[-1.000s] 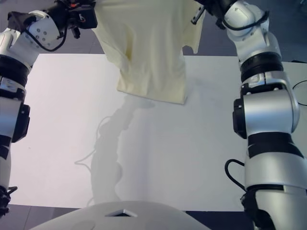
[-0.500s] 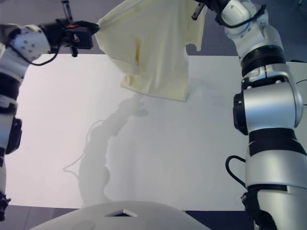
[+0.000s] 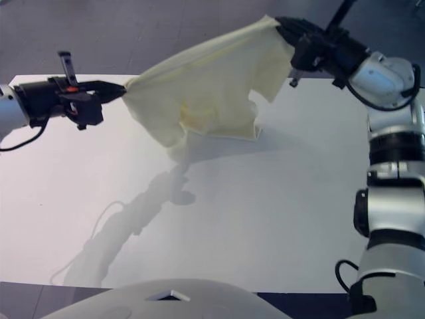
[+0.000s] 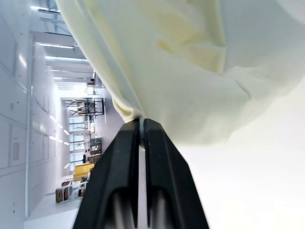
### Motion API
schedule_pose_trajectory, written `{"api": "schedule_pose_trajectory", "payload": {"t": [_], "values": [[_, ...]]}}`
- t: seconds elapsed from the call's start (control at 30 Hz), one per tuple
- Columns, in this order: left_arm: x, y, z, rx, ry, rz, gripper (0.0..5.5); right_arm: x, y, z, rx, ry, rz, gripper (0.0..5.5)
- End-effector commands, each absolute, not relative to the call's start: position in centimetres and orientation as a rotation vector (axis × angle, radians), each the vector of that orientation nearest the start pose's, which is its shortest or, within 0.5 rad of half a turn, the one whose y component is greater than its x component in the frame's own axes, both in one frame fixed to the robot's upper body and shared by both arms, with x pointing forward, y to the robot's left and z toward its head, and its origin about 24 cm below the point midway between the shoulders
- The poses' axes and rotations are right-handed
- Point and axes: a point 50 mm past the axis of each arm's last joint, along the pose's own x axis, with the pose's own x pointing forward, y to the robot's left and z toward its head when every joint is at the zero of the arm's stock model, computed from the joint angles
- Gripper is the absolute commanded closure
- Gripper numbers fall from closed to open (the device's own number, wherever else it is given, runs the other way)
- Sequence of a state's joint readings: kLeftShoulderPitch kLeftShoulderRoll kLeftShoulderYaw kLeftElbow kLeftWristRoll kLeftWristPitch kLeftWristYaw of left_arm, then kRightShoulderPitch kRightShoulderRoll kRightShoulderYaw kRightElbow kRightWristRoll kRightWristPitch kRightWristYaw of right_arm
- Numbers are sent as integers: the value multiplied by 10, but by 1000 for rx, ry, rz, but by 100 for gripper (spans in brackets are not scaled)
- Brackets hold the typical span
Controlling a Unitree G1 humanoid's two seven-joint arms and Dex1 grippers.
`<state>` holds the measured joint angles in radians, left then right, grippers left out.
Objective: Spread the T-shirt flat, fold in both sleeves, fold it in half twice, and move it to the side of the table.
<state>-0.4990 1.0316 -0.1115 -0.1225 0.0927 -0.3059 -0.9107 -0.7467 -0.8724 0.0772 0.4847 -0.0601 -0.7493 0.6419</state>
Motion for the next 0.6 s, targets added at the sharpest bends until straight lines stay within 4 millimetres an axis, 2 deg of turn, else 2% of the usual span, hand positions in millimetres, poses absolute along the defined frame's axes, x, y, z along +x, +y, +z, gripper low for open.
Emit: {"api": "schedule_pose_trajectory", "payload": {"t": [0.03,0.17,0.3,0.43,0.5,0.6], "values": [[253,217,219,1451,-95,-1016,550,272,-255,250,-1178,-527,651,550],[229,217,216,1429,-42,-1113,550,236,-243,229,-1100,-405,797,550],[216,214,222,1415,-40,-1144,550,210,-235,233,-1051,-352,861,550],[205,217,220,1396,-1,-1197,550,190,-231,224,-1027,-254,975,550],[198,216,212,1379,33,-1264,550,183,-230,210,-1043,-169,1045,550],[182,209,188,1320,102,-1415,550,169,-230,175,-1052,16,1190,550]]}}
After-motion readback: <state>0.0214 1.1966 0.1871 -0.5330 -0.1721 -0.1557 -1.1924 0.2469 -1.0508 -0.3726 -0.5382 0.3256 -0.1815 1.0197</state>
